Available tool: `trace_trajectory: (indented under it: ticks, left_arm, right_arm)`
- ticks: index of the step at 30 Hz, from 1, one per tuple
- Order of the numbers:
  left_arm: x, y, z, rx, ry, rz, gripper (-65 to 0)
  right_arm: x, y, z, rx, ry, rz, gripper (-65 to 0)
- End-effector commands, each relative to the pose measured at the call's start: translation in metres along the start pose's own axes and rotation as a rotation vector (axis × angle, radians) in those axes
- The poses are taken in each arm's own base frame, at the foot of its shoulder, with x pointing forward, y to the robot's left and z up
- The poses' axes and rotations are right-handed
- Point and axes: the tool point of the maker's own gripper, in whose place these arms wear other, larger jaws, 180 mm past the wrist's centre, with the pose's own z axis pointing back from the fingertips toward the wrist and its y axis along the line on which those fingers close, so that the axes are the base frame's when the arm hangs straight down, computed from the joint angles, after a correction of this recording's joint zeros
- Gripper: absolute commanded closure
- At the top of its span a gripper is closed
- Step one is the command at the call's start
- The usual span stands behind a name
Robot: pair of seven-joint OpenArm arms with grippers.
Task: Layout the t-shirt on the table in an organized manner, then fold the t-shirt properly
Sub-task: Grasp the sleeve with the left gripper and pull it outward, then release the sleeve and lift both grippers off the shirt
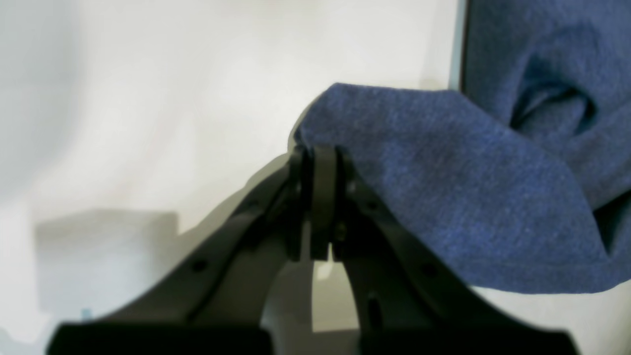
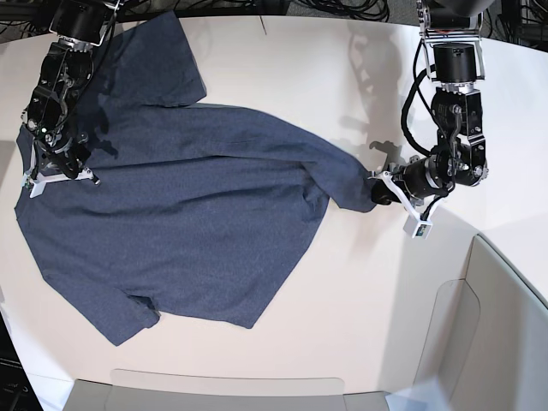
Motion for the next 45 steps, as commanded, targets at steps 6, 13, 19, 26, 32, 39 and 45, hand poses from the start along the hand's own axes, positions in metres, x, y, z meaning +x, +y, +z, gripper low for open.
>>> trace_trajectory:
  ticks: [6,13,19,26,32,39,45]
  left_arm:
    - [0.007,-0.004,0.028,0.036,-0.027,-0.114,0.0]
    - [-0.009,-0.014,0.067,0.081,-0.022,-0.19,0.0]
    - [-0.022,-0.018,0.097,0.131,0.015,-0.237,0.0]
    - [-0.06,-0.007,0.117,0.184,0.148,-0.247,0.0]
    - [-0.11,-0.01,0.122,0.164,0.254,-0.21,0.0]
    - [-0.141,-0.023,0.134,0.146,0.311,-0.213,-0.1]
    - [-0.133,-0.02,0.134,0.159,0.279,-0.212,-12.5]
  right_arm:
    - [-0.032,-0.004,-0.001,-0.012,0.127,-0.013,0.0]
    - [-0.032,-0.004,-0.001,-0.012,0.127,-0.013,0.0]
    - [-0.032,-0.004,-0.001,-0.012,0.127,-0.013,0.0]
    - [-0.028,-0.007,-0.001,-0.019,0.12,-0.006,0.0]
    - [-0.028,-0.008,-0.001,-0.022,0.121,-0.004,0.0]
    - [-0.024,-0.011,0.0,-0.027,0.119,0.001,0.0]
    - [-0.024,-0.01,0.0,-0.023,0.117,-0.001,0.0]
